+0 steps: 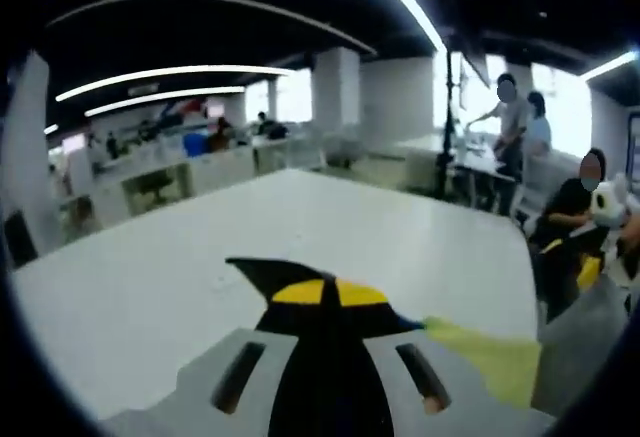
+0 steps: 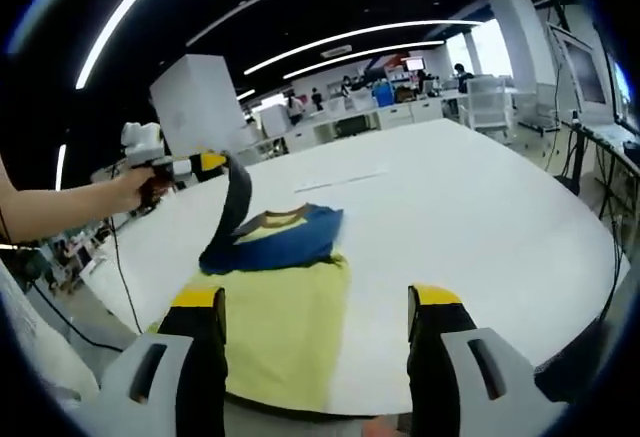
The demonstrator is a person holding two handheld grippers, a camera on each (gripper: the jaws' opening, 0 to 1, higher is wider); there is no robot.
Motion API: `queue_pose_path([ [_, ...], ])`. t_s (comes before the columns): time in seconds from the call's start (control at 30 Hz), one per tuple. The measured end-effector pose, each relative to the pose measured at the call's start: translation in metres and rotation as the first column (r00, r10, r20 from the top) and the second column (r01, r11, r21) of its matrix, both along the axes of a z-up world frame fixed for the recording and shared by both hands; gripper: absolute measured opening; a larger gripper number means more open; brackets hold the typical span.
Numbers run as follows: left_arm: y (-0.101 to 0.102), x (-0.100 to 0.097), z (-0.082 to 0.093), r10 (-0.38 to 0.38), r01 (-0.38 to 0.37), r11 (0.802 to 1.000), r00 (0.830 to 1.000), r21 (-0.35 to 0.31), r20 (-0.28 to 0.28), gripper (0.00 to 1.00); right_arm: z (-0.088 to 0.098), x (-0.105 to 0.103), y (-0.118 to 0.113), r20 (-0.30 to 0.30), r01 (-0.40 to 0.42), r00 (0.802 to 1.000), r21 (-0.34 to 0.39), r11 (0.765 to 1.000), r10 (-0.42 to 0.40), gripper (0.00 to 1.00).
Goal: Fold the garment on the visible template until the final outline fits inside the template.
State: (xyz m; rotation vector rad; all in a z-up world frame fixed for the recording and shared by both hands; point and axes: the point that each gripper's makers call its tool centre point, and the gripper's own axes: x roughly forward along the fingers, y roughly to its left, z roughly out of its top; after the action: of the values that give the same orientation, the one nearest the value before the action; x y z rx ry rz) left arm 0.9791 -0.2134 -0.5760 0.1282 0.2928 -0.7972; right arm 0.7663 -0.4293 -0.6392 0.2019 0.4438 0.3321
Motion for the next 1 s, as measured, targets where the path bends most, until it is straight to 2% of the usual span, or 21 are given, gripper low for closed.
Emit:
queue_pose_path([
  [0.33,-0.023,-0.009,-0.014,-0.031,0.031,0.999,0.999,-0.021,-0.031,0.00,-0.002,0.001,-0.003,-0.007,0.009,1.000,-0.005,1.000,-0.009,0.74],
  [0.5,-0.032,-0.014,-0.025,-0.042,0.041,0.999,0.998,-0.014,-0.048,0.00,-0.003,0.001,-0.002,-0.011,0.004,1.000,-0.003,1.000,-0.004,0.74],
  [0.73,-0.054,-0.024,-0.040,-0.100,0.101,0.995,0.993,0.014,-0.063,0.00,-0.005,-0.001,-0.007,-0.017,0.017,1.000,-0.001,1.000,-0.017,0.74],
  [1.0,-0.062,-0.028,-0.056,-0.124,0.127,0.991,0.989,0.035,-0.084,0.00,-0.008,-0.004,-0.013,-0.021,0.034,0.999,0.002,0.999,-0.034,0.74],
])
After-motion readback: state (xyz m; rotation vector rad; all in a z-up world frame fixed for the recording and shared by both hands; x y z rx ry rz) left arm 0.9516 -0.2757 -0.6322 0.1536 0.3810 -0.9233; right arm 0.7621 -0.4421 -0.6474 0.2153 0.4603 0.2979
